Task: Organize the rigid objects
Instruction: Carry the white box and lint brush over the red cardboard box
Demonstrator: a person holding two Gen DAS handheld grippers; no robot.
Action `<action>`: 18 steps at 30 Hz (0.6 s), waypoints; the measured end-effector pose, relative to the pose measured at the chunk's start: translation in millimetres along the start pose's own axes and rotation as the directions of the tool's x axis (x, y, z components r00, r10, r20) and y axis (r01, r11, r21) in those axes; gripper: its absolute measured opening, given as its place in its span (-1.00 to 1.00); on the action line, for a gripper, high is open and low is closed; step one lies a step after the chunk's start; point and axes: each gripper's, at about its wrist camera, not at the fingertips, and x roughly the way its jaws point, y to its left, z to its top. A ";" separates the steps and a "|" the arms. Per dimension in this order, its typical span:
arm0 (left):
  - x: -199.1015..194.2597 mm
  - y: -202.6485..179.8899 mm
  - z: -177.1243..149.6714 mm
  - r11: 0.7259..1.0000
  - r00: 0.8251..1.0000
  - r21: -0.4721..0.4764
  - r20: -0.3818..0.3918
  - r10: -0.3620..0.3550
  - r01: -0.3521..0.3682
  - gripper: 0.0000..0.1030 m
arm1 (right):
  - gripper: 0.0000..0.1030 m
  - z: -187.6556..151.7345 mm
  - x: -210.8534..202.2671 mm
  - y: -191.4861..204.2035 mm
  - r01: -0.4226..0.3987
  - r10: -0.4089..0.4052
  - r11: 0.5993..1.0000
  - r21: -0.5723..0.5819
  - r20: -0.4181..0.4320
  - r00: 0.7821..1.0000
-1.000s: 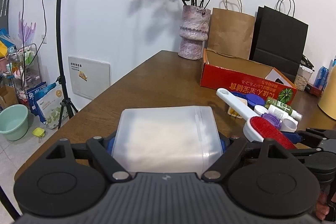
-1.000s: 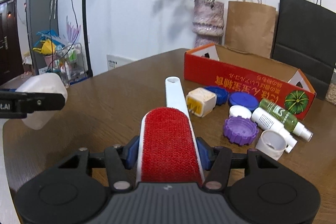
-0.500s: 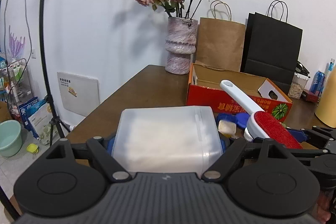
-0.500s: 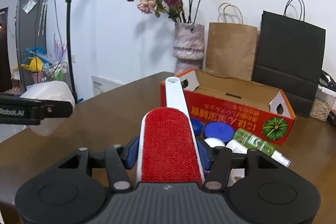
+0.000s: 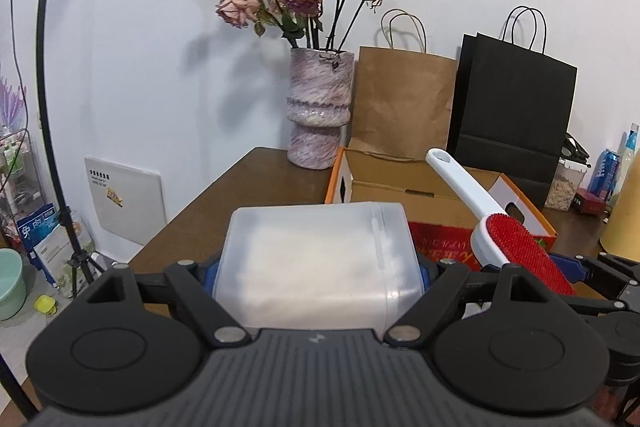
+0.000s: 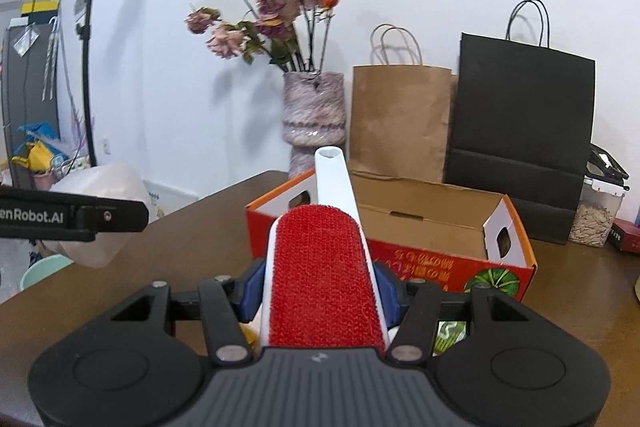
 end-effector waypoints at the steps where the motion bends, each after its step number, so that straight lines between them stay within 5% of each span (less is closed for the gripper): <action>1: 4.5 -2.3 2.5 1.000 1.000 -0.001 0.000 -0.002 0.002 0.62 | 0.08 2.0 2.7 -2.2 0.004 -0.004 1.000 0.004 0.003 1.000; 18: 88.7 -31.4 41.5 0.999 1.000 -0.051 -0.021 -0.004 0.003 0.62 | 0.08 25.2 57.7 -45.8 0.053 -0.054 0.997 0.059 0.019 0.998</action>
